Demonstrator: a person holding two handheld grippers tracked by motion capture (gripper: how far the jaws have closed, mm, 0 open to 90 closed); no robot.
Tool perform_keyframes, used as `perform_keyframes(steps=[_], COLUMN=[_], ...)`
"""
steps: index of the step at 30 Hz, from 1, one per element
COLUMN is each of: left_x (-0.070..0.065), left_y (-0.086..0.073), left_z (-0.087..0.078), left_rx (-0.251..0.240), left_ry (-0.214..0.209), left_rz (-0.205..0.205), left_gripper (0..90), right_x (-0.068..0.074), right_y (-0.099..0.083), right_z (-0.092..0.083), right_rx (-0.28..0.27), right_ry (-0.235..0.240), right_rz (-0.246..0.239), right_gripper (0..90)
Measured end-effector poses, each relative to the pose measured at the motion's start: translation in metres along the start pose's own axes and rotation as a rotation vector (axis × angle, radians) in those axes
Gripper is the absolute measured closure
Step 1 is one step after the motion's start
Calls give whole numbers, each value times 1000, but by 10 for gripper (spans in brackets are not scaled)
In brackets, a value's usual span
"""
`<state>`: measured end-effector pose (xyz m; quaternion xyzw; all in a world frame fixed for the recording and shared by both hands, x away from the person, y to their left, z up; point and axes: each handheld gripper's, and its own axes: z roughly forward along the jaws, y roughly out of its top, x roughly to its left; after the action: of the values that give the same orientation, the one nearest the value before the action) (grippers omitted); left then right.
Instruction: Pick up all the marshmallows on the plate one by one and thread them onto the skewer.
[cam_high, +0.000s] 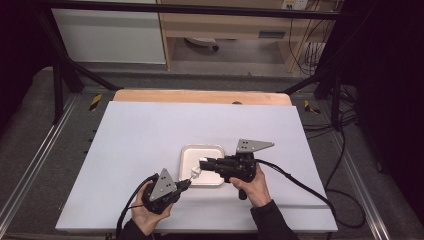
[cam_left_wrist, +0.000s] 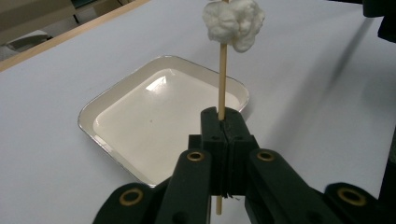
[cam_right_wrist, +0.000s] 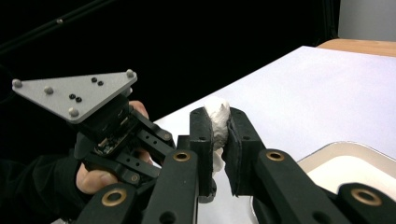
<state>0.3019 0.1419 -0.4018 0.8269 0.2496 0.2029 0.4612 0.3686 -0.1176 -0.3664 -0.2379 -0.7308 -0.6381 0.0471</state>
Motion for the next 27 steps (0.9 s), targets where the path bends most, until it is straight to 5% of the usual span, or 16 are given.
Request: perform_keyframes(steps=[14,18,21,27], left_x=[0,3,7,16], left_y=[-2,-1,-2,-3], left_z=[5,5,4,1], left_rx=[13,10,-4,-4], left_ry=[-7,-26,-23,-23], left_rz=[1,-19,-41,-111], left_gripper=[889,889,889,888], right_x=[-2,-3,-2,-1], right_y=[-3,0,-2,0], right_z=[4,1,2,-12], right_rx=[20,28,26,9], right_ry=[-6,-48,-106,-207], right_rz=[14,17,9,-57], right_gripper=[822,778,439,132])
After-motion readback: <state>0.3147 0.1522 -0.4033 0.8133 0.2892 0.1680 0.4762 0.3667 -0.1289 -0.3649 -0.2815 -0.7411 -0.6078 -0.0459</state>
